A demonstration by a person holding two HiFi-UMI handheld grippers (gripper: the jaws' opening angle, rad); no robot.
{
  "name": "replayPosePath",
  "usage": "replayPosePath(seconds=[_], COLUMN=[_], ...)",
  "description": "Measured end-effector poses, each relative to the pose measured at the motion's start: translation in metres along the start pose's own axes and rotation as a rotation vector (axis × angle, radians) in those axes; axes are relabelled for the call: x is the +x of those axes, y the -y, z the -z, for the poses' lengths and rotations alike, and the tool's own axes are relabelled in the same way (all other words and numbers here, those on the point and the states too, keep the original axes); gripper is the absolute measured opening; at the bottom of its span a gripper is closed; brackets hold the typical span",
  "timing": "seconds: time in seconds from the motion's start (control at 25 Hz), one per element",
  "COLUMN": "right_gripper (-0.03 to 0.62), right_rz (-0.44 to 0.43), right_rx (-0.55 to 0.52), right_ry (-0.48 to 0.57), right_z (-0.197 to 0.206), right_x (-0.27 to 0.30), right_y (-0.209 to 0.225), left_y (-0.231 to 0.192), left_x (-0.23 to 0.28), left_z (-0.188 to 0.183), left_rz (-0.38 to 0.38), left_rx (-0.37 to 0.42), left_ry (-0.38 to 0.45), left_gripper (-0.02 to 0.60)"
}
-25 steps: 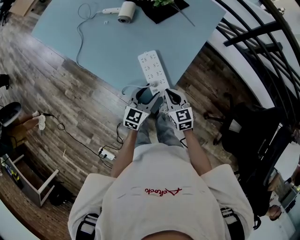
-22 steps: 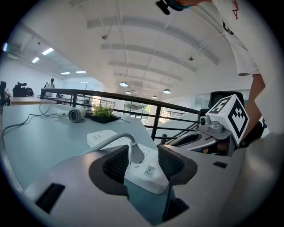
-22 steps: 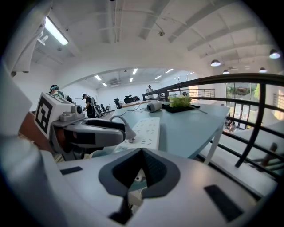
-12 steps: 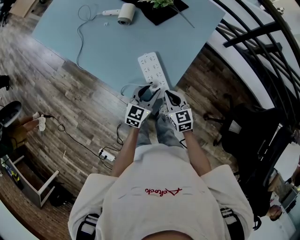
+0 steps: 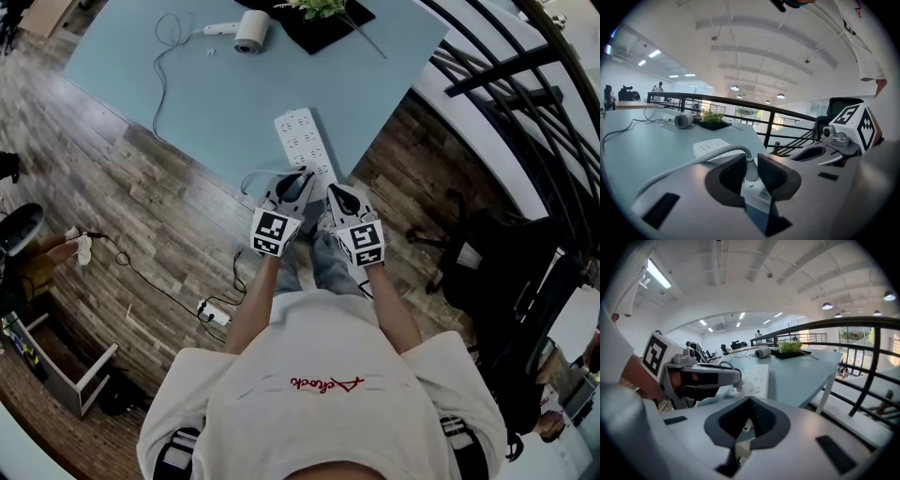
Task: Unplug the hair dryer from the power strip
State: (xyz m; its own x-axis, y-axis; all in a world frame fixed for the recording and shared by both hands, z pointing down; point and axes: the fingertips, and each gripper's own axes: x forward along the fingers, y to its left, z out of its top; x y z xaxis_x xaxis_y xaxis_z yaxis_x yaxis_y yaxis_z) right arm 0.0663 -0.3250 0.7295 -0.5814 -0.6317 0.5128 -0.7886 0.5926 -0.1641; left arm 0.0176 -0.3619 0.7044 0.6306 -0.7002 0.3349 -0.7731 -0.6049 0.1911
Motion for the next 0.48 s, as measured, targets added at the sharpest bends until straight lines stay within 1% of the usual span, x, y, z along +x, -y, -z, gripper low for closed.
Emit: replayPosePath(seconds=[0.08,0.2,0.28,0.32,0.36,0.4,0.48], right_gripper=[0.018,0.018,0.017,0.017,0.017,0.017,0.017], right_rz=[0.001,0.003,0.001,-0.003,-0.005,-0.006,-0.003], right_rx=[-0.005,-0.015,-0.018,-0.021,-0.025,-0.028,-0.029], right_ry=[-0.003,-0.026,-0.042,-0.049,-0.054,-0.057,-0.06], right_z=[0.0,0.001,0.001,0.001,0.001,0.001,0.002], right_x=[0.0,0.001,0.002,0.003,0.003,0.003,0.003], right_y=[0.0,0.0,-0.001,-0.002,-0.001,-0.001,0.001], left_y=[0.0,0.0,0.0,-0.002,-0.005,-0.009,-0.011], left_x=[0.0,-0.001,-0.004,-0.007,-0.009,-0.011,-0.014], left_z=[0.0,0.001,-0.011,-0.022,-0.034,-0.044,-0.054], left_rz=[0.005,0.005,-0.003,-0.015,-0.033,-0.048,-0.04], left_rx=[0.001,0.024,0.014,0.006,0.013,0.036,0.082], left_ry=[-0.01,-0.021,0.018,0.049,0.078,0.099,0.104], left_gripper=[0.077,0.064,0.06,0.06,0.06,0.06,0.06])
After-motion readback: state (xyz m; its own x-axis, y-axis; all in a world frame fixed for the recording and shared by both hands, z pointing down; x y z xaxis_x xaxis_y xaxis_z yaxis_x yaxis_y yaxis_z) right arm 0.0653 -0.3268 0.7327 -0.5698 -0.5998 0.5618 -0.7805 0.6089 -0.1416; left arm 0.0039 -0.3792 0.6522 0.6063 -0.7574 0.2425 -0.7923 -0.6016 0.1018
